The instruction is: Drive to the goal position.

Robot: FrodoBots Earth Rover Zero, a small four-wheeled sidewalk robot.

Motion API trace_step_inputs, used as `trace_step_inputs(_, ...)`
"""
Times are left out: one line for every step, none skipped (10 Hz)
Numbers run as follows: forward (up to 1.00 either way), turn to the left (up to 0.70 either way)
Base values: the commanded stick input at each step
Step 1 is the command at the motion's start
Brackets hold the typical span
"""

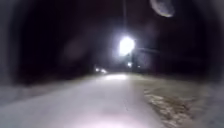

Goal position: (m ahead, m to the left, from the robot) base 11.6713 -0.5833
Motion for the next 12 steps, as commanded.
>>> trace_step_inputs(1.00,0.00)
trace_step_inputs(1.00,0.12)
trace_step_inputs(1.00,0.38)
trace_step_inputs(1.00,0.18)
trace_step_inputs(1.00,0.02)
trace_step_inputs(1.00,0.00)
trace_step_inputs(1.00,0.00)
trace_step_inputs(1.00,0.00)
trace_step_inputs(1.00,0.00)
trace_step_inputs(1.00,-0.13)
trace_step_inputs(1.00,-0.34)
trace_step_inputs(1.00,-0.22)
